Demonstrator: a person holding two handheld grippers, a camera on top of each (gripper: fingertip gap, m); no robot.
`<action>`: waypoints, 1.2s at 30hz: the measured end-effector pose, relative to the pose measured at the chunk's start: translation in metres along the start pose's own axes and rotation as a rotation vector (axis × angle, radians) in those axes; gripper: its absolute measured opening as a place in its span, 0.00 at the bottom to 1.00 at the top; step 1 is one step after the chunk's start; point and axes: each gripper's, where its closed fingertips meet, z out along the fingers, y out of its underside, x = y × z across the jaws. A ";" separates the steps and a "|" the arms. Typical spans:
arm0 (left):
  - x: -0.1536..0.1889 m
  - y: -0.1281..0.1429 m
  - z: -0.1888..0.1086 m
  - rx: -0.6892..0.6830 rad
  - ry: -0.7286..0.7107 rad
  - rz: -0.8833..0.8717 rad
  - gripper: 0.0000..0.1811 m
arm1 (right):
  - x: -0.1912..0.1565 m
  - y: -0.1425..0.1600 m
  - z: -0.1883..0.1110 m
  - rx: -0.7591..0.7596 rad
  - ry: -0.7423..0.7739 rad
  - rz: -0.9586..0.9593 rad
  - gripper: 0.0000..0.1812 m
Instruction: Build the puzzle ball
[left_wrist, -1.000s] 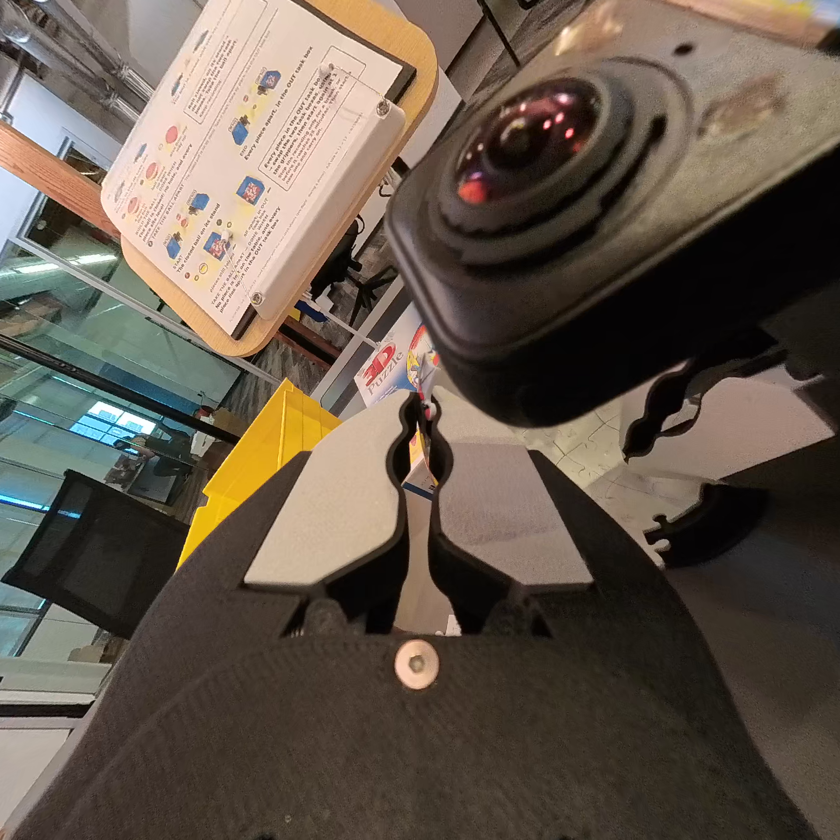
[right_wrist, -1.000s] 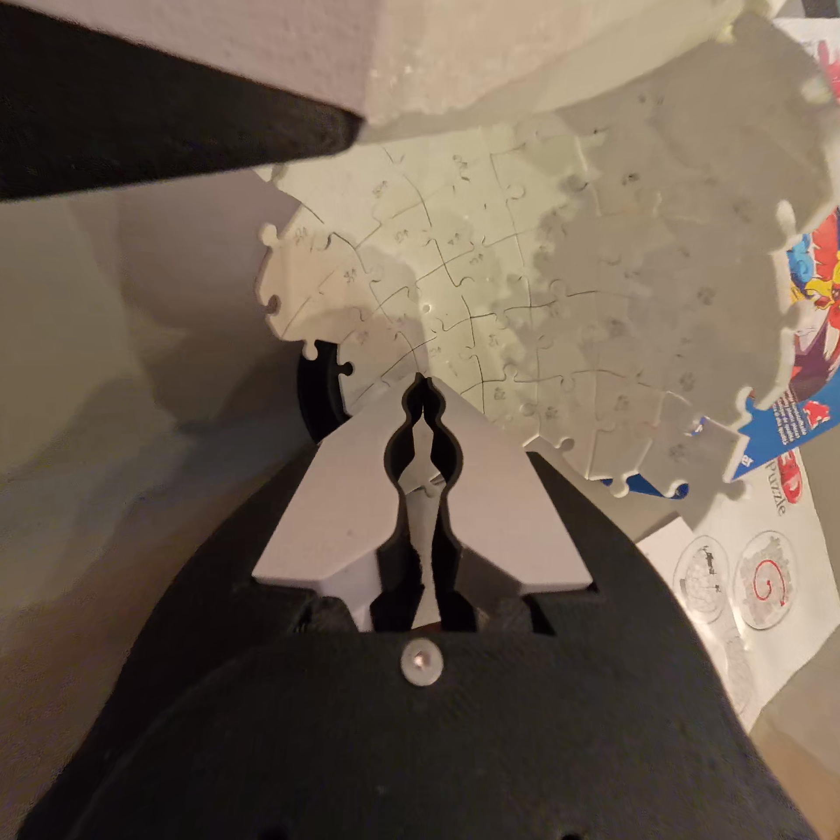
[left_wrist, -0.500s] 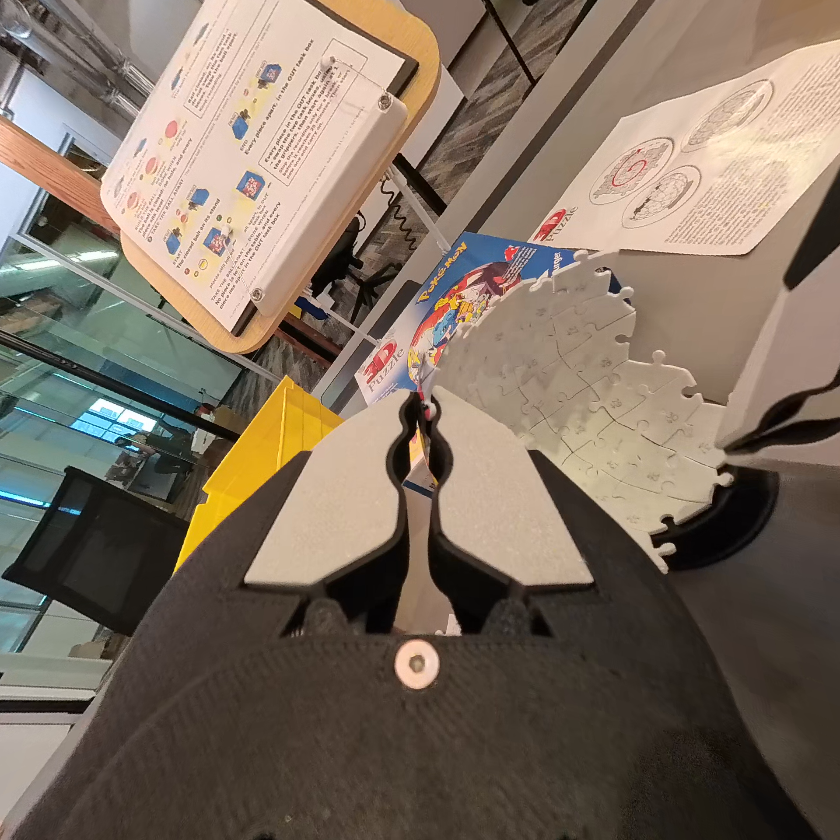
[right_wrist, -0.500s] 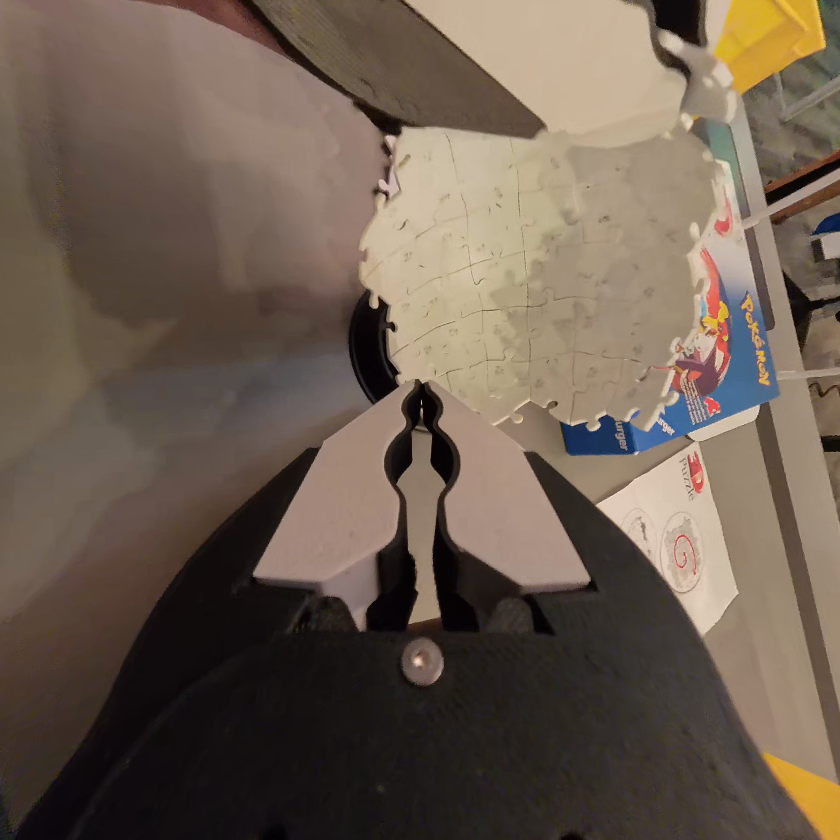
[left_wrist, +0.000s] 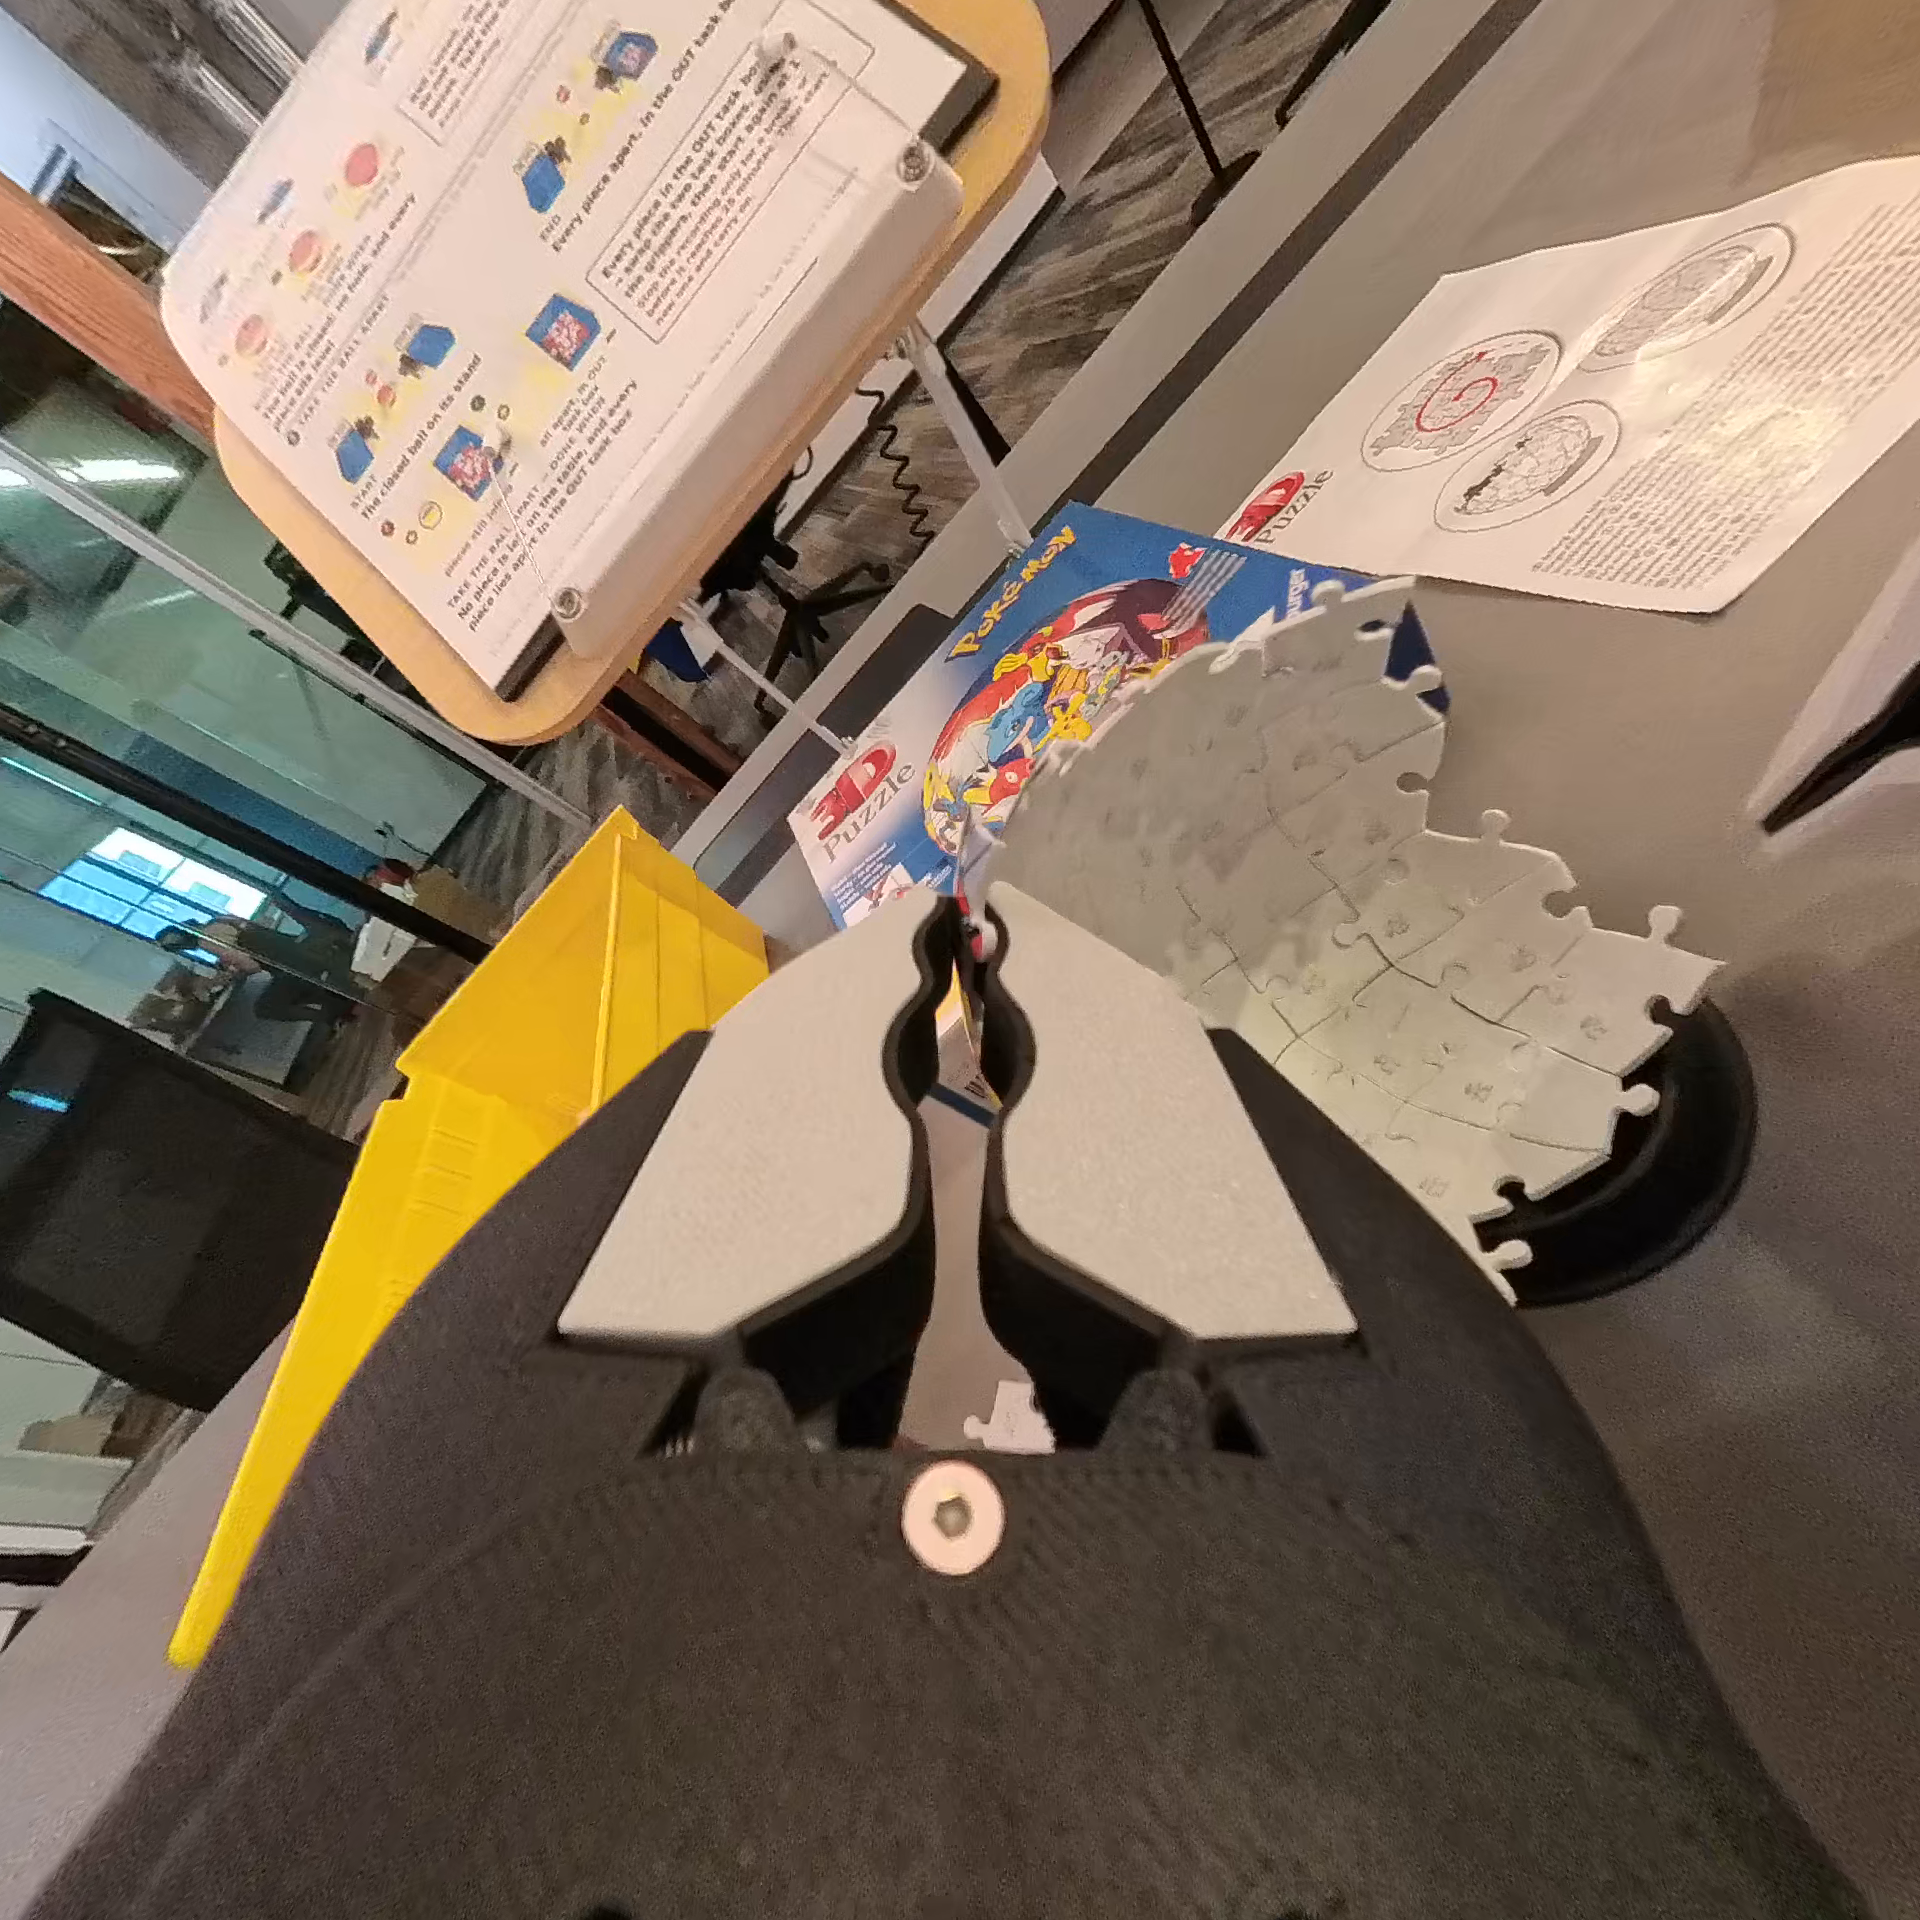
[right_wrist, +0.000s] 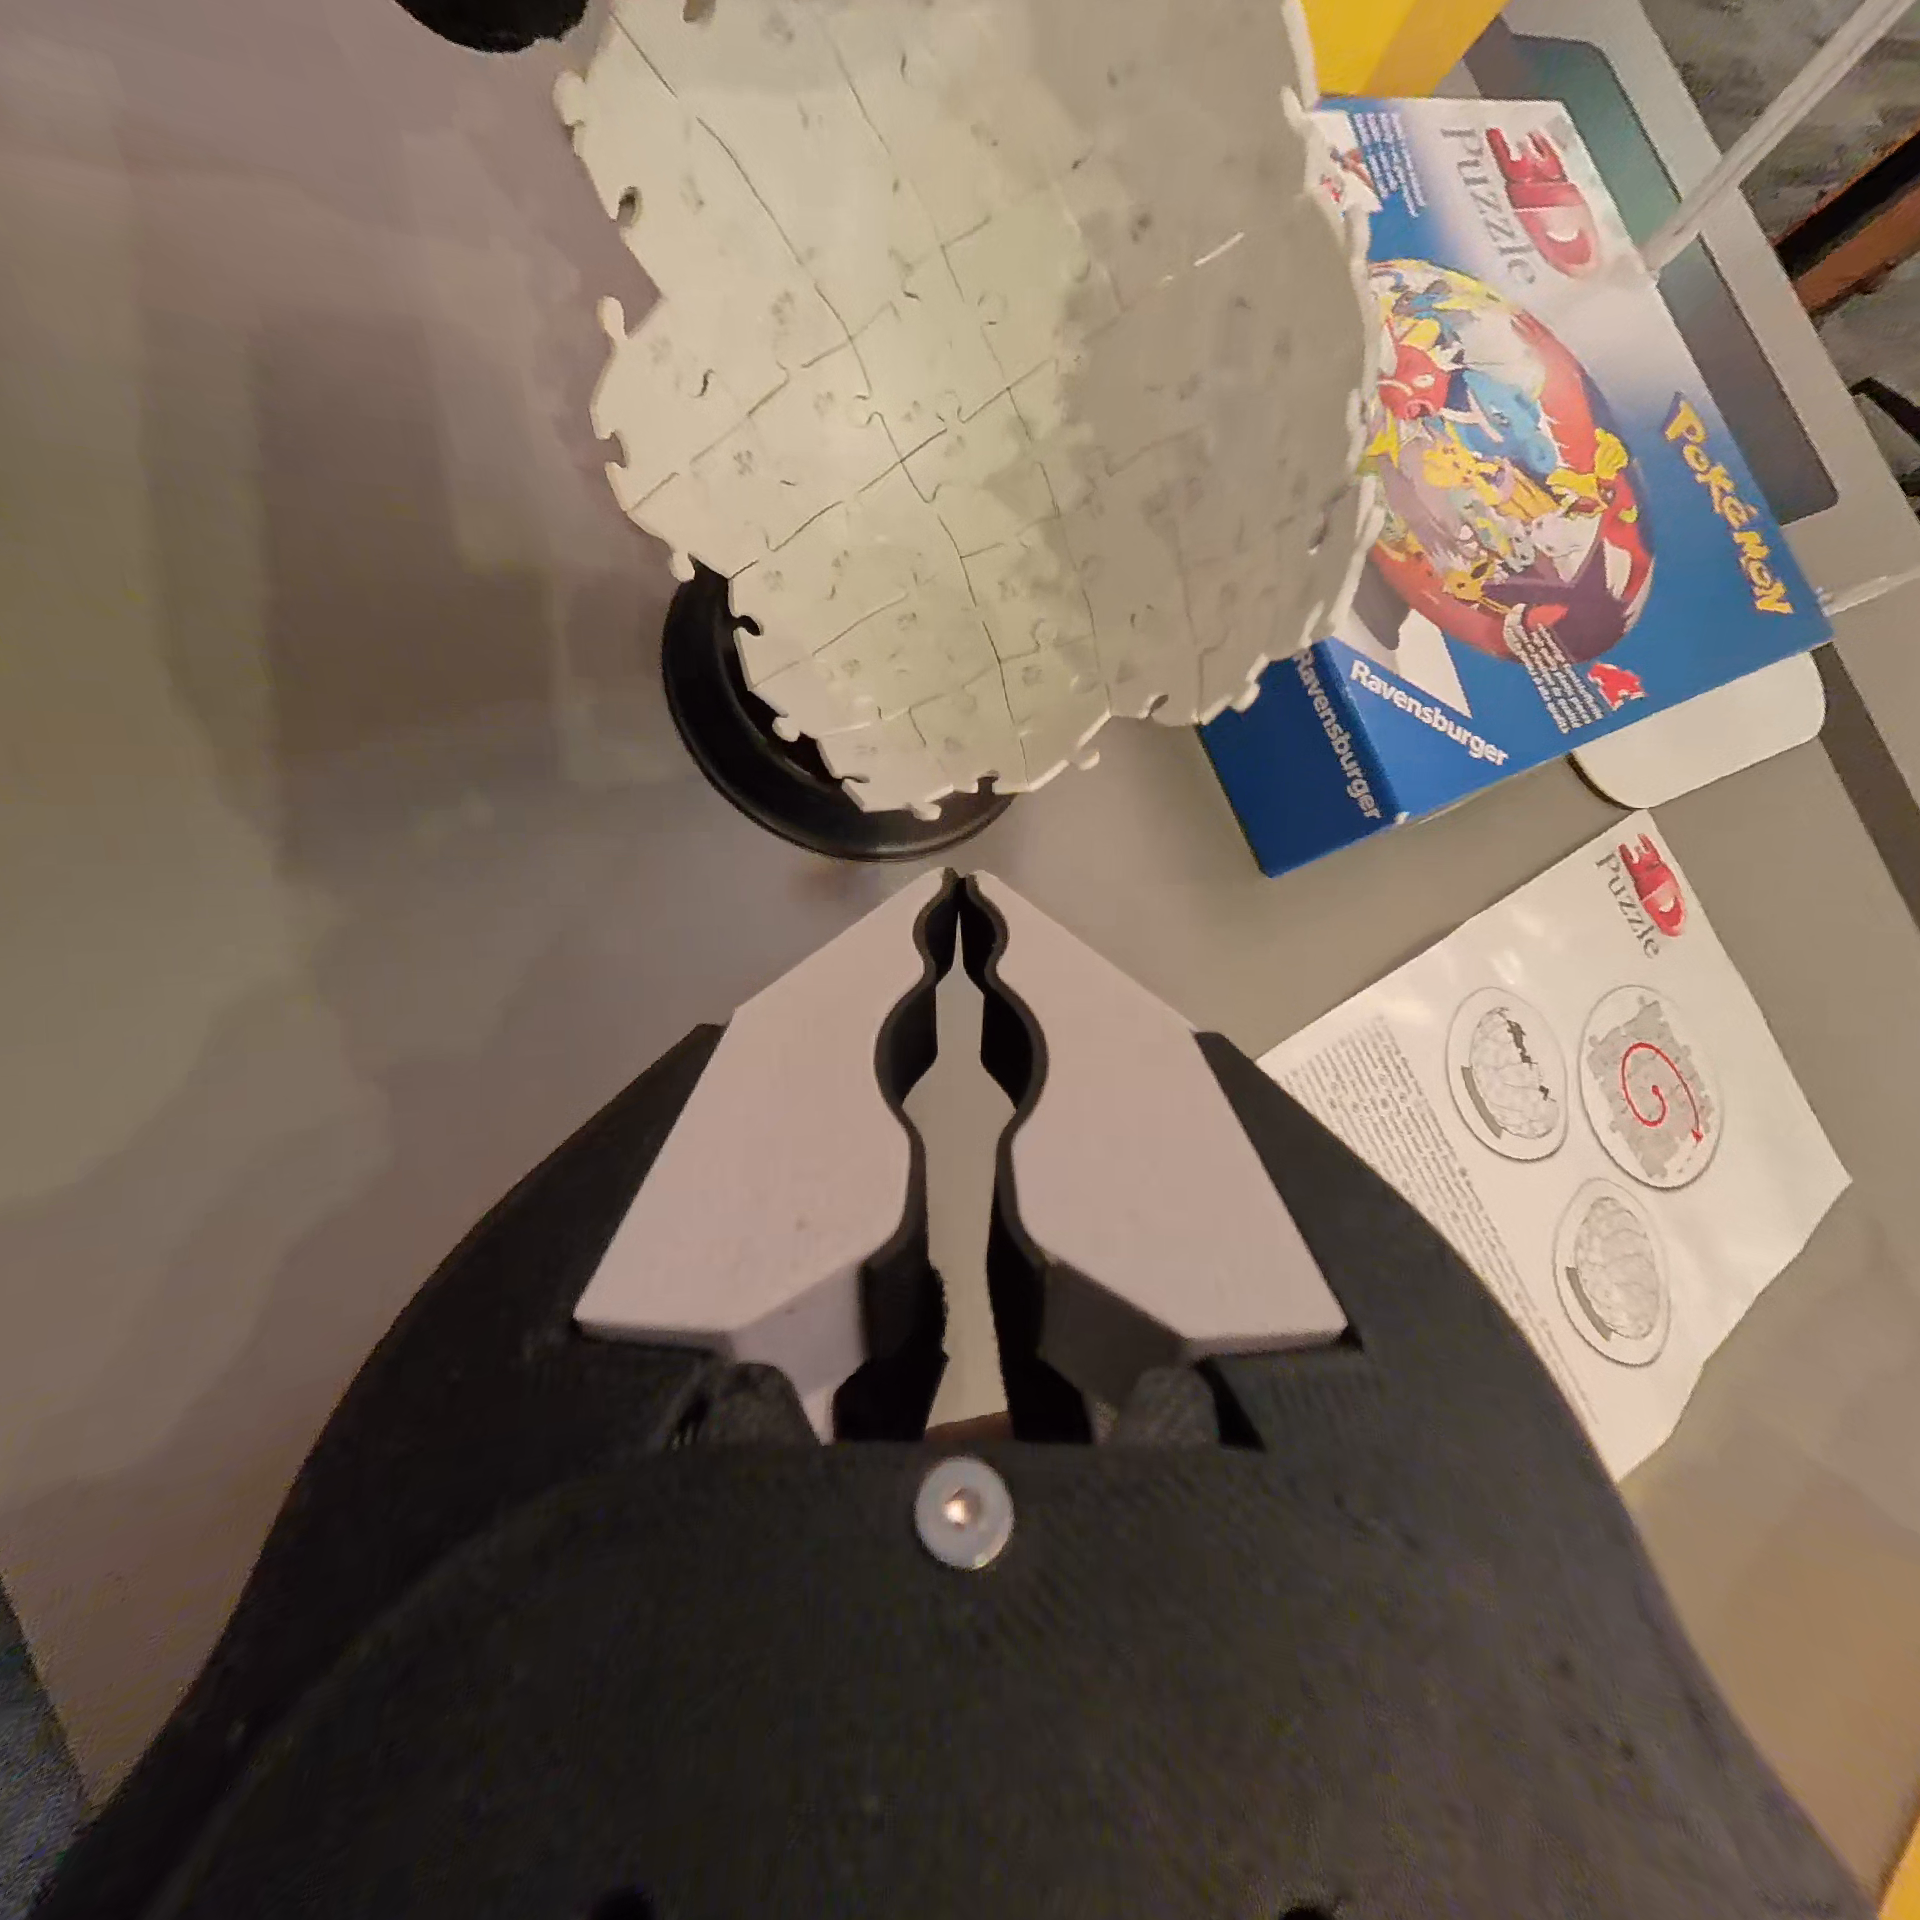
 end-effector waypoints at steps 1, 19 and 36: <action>-0.001 0.001 0.000 -0.004 0.001 -0.003 0.01 | 0.001 0.000 -0.001 0.002 -0.002 0.006 0.00; -0.008 0.014 0.010 -0.063 0.173 -0.436 0.01 | 0.008 0.017 -0.007 0.029 -0.072 0.170 0.00; 0.028 0.020 0.018 -0.167 0.373 -0.516 0.02 | 0.004 0.014 0.005 0.046 -0.185 0.307 0.00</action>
